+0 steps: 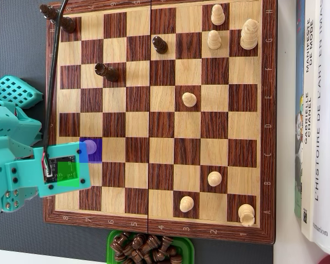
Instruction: Play chess
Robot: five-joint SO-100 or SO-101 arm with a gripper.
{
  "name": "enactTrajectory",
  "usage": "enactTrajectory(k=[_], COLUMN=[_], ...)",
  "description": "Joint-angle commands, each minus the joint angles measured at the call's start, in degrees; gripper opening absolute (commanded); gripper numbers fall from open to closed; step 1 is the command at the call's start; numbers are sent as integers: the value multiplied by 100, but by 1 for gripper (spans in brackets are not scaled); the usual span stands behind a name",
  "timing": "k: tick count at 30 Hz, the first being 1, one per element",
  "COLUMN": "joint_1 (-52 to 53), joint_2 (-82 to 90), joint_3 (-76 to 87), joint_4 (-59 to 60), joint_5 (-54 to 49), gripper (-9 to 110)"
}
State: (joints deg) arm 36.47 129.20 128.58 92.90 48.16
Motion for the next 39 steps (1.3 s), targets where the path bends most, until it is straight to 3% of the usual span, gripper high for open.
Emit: enactTrajectory(k=[1, 39], joint_1=[-18, -18], joint_2=[-9, -967], joint_3=[-44, -167], joint_4=[-176, -861], joint_5=[62, 62], gripper=[16, 16])
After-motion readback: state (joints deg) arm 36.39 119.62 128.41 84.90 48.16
